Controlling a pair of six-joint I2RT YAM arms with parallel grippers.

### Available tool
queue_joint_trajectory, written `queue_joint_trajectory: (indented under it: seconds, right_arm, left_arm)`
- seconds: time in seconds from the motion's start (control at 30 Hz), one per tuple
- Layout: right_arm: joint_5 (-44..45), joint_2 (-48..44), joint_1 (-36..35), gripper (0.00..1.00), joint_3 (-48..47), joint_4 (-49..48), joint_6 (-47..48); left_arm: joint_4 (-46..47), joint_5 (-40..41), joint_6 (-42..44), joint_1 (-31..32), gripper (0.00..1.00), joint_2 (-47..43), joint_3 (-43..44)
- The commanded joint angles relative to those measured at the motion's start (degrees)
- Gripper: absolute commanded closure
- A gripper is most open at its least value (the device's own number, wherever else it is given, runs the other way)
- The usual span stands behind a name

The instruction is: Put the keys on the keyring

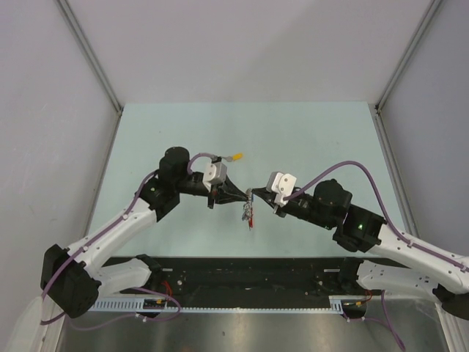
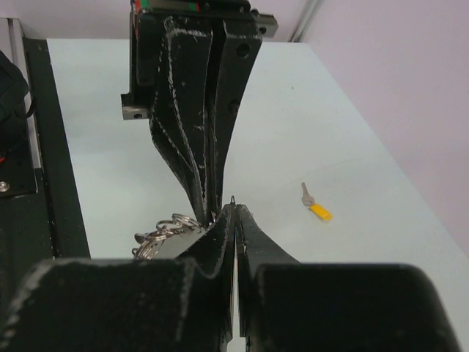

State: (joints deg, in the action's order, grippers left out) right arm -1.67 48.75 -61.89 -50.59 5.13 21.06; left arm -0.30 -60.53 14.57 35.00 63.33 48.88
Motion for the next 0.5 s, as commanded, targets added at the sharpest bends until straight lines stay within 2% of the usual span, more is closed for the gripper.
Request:
queue_joint_trajectory:
  seconds: [0.0, 0.07, 0.23, 0.47]
  right_arm:
    - [1.67, -1.29, 0.01, 1.0, -1.88, 1.81, -0.84]
    - [1.67, -2.34, 0.28, 1.0, -1.88, 4.45, -1.28]
    - [1.67, -2.96, 0.28, 1.0, -1.88, 7.35, -1.37]
    - [0.97, -1.03, 0.1, 1.0, -1.97, 5.51, -0.58]
  left_arm:
    - [9.59, -0.54, -4.98, -1.6, 1.0, -3.21, -1.86]
    - [14.15, -1.6, -8.49, -3.18, 1.0, -3.74, -3.26]
    - [14.88, -3.36, -9.38, -3.54, 1.0, -3.48, -3.44]
    - [16.55, -3.98, -10.0, -3.45, 1.0, -3.57, -3.8]
